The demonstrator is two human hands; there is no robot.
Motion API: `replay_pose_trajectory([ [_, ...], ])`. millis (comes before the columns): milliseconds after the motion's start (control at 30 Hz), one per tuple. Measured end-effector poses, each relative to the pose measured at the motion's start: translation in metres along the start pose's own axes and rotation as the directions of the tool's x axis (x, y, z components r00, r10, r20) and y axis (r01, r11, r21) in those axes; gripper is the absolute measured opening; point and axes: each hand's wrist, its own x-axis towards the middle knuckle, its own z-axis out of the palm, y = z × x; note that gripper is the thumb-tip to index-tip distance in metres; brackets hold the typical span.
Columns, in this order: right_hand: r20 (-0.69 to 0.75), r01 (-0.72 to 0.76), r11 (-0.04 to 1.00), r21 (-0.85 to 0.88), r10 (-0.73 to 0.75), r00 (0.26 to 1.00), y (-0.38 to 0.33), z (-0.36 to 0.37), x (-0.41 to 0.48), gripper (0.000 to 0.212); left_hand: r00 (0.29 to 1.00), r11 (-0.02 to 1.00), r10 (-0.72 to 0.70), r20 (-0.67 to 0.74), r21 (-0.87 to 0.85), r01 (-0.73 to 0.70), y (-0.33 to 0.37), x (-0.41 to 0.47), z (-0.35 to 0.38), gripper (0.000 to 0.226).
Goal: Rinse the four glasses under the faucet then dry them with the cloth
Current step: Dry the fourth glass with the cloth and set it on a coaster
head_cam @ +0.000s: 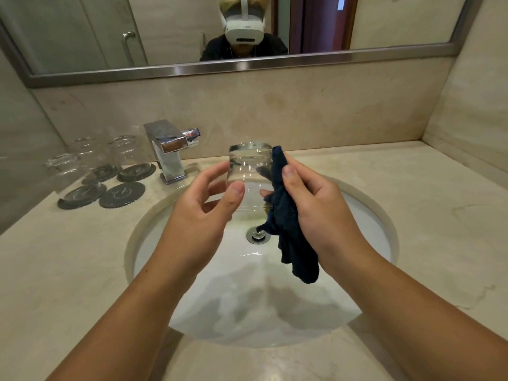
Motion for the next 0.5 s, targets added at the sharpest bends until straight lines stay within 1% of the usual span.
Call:
replay_pose_trajectory([
  [67, 0.011, 0.038, 0.998, -0.052, -0.037, 0.999, -0.0009, 0.0008, -0.0023, 0.032, 1.000, 1.000, -0.001, 0.004, -0.011, 0.001, 0.0014, -0.0011, 0.0019, 0.047],
  [133, 0.030, 0.073, 0.993, -0.093, -0.070, 0.997, -0.0004, 0.0016, -0.0039, 0.033, 1.000, 1.000, 0.003, -0.008, -0.022, -0.003, 0.0035, -0.0025, 0.0042, 0.056],
  [200, 0.039, 0.074, 0.992, -0.105, -0.070, 0.997, 0.0010, 0.0010, -0.0033, 0.034, 1.000, 0.999, -0.004, -0.021, -0.034, 0.003, 0.0041, -0.0026, 0.0037, 0.064],
  [267, 0.048, 0.042, 0.997, -0.059, -0.039, 0.998, 0.0020, -0.0004, -0.0013, 0.035, 0.999, 0.997, -0.034, -0.005, -0.070, 0.034, 0.0030, -0.0015, 0.0010, 0.063],
  [333, 0.057, -0.016, 0.999, 0.031, 0.014, 0.998, 0.0013, -0.0012, 0.0006, 0.034, 0.998, 0.989, -0.059, 0.021, -0.136, 0.062, 0.0037, -0.0009, -0.0005, 0.059],
  [433, 0.073, -0.092, 0.983, 0.161, 0.081, 0.994, 0.0005, -0.0010, 0.0013, 0.032, 0.996, 0.970, -0.081, 0.034, -0.228, 0.087, 0.0038, 0.0000, 0.0007, 0.065],
  [500, 0.067, -0.096, 0.980, 0.174, 0.085, 0.994, 0.0014, -0.0010, 0.0021, 0.031, 0.996, 0.972, -0.079, 0.035, -0.218, 0.085, 0.0037, 0.0006, 0.0022, 0.064],
])
